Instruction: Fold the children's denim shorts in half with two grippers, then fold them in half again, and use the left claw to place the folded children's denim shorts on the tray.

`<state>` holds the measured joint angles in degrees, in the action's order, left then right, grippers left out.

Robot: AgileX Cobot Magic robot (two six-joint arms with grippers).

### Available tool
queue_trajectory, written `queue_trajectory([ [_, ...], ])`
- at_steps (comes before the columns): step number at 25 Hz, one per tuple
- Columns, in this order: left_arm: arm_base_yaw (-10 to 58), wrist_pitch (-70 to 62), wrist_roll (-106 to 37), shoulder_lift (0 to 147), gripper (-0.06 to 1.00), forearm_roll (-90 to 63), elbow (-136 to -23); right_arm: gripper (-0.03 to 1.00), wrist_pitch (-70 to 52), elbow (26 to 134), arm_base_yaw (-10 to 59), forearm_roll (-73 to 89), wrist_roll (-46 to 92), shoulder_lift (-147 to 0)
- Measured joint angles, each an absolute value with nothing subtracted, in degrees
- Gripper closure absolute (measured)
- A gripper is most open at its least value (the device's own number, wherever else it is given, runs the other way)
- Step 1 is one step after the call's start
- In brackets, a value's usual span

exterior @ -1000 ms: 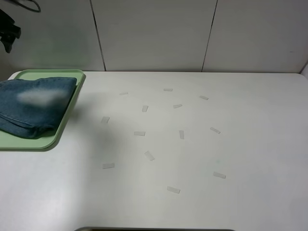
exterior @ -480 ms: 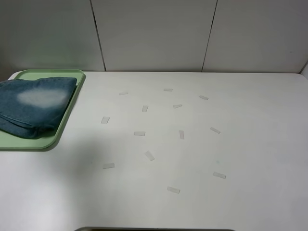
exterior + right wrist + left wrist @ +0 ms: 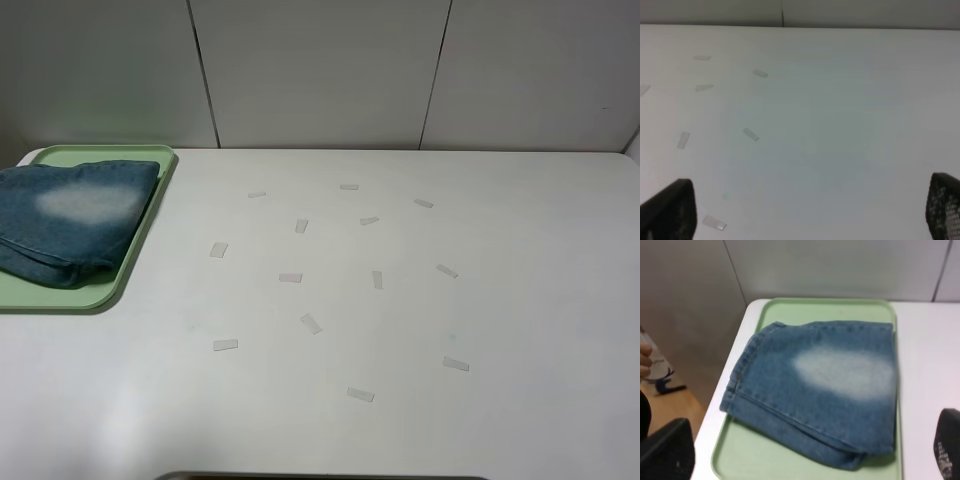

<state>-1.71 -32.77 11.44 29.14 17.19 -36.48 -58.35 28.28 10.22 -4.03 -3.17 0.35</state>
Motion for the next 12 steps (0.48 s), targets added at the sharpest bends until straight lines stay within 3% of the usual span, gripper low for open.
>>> queue_trajectory([
  [12,-1.7,-50.3,11.1,9.1,-0.01,10.5,-34.9,0.27,-58.4,28.3,10.2,-4.0,-3.2,0.4],
])
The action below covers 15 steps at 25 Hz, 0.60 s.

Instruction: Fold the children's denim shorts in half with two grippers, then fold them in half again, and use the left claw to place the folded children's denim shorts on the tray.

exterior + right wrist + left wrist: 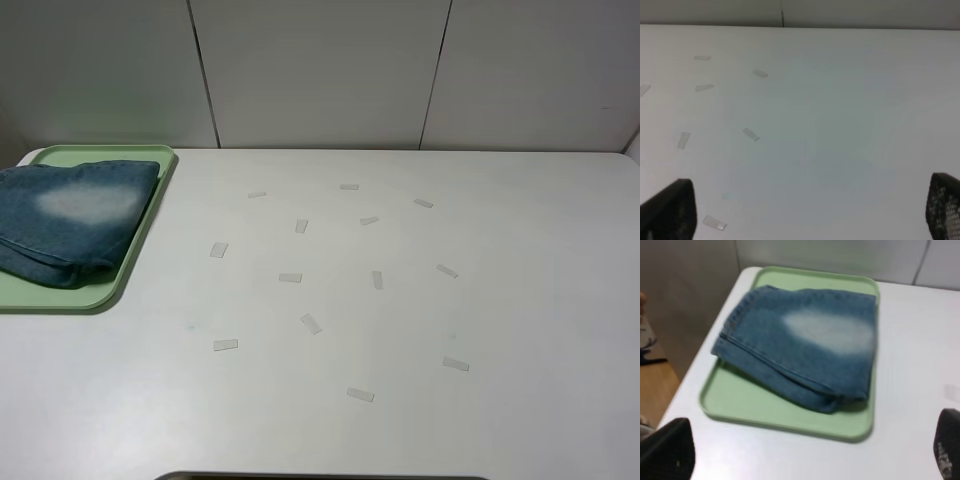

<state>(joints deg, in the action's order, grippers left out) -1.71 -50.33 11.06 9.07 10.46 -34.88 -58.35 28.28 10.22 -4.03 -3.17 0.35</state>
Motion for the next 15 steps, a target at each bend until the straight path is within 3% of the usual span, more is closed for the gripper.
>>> queue_trajectory([
  [7,-1.1,-51.4,10.6,0.0,-0.01,6.8,-33.3,0.27,-58.4,28.3,10.2,-4.0,-3.2,0.4],
  [15,2.9,-58.2,10.5,-0.3,0.01,4.8,-28.9,0.27,-58.4,28.3,10.2,-4.0,-3.2,0.4],
])
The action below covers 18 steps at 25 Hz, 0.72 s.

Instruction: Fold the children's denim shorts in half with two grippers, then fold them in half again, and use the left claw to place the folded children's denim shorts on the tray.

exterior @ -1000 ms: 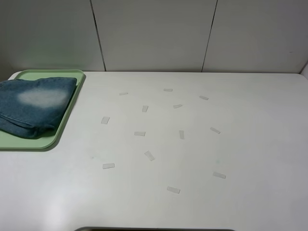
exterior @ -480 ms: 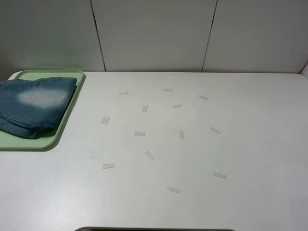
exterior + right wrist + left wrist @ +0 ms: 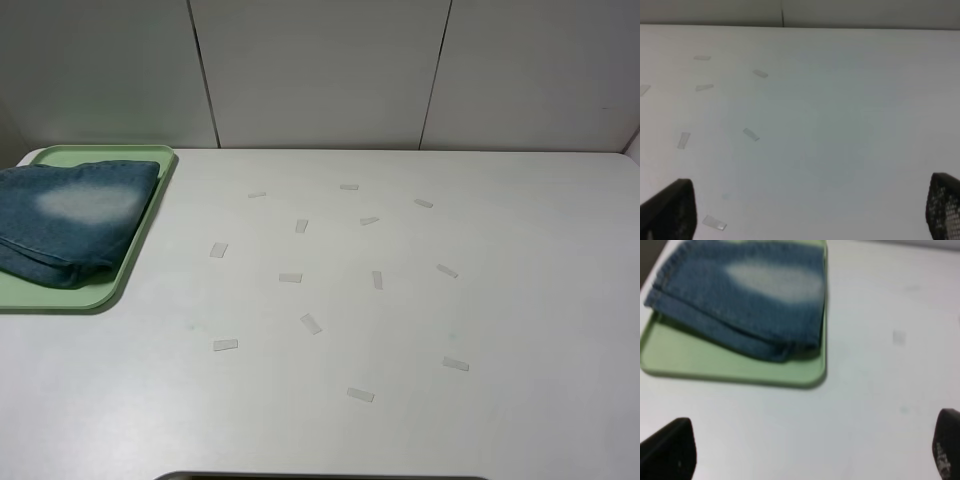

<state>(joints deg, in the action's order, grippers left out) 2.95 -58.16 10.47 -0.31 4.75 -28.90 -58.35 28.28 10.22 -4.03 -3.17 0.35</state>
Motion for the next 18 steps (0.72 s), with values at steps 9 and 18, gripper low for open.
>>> queue_trajectory([
  [9,6.1,-60.9,10.2,-0.3,0.03,4.6,-27.6,0.27,-58.4,28.3,10.2,-4.0,-3.2,0.4],
  [18,9.0,-60.9,10.1,-0.3,0.04,4.5,-27.6,0.27,-58.4,28.3,10.2,-4.0,-3.2,0.4],
])
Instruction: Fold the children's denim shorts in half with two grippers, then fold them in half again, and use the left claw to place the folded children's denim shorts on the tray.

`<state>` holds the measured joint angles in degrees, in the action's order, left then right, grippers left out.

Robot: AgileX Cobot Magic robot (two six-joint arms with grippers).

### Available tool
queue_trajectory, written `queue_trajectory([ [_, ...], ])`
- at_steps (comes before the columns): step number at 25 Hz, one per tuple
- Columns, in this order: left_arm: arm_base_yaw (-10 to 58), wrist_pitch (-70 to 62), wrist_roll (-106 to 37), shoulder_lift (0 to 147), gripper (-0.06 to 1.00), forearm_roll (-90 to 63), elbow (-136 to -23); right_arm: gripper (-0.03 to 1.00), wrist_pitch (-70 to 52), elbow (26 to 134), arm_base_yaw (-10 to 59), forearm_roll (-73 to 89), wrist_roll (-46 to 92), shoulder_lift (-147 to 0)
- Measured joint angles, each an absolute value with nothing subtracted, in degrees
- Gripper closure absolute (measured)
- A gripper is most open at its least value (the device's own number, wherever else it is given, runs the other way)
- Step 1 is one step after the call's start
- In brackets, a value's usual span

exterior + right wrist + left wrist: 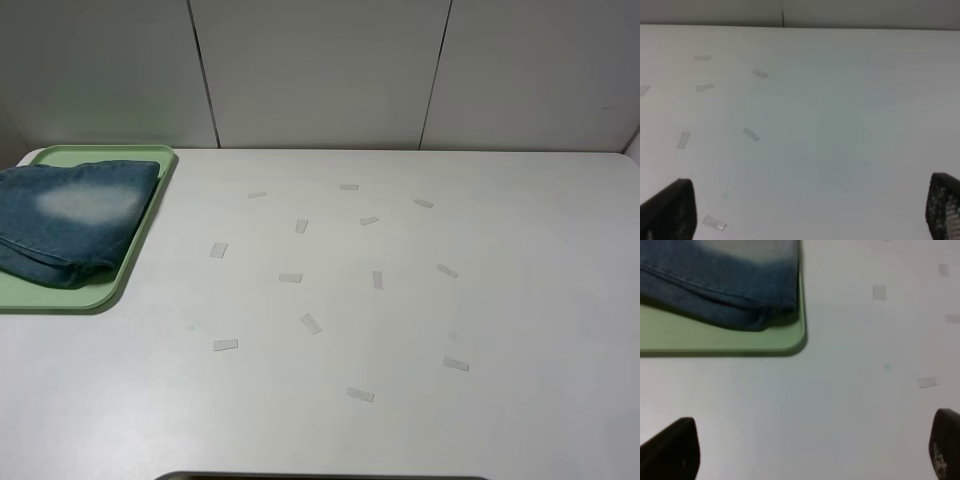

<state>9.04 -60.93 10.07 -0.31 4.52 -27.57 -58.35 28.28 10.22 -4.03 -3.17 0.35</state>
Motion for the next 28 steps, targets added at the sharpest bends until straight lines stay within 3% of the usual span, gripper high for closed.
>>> queue_trajectory([
  [28,9.3,-60.9,9.6,-0.3,0.04,4.4,-27.6,0.27,-58.4,28.3,10.2,-4.0,-3.2,0.4],
])
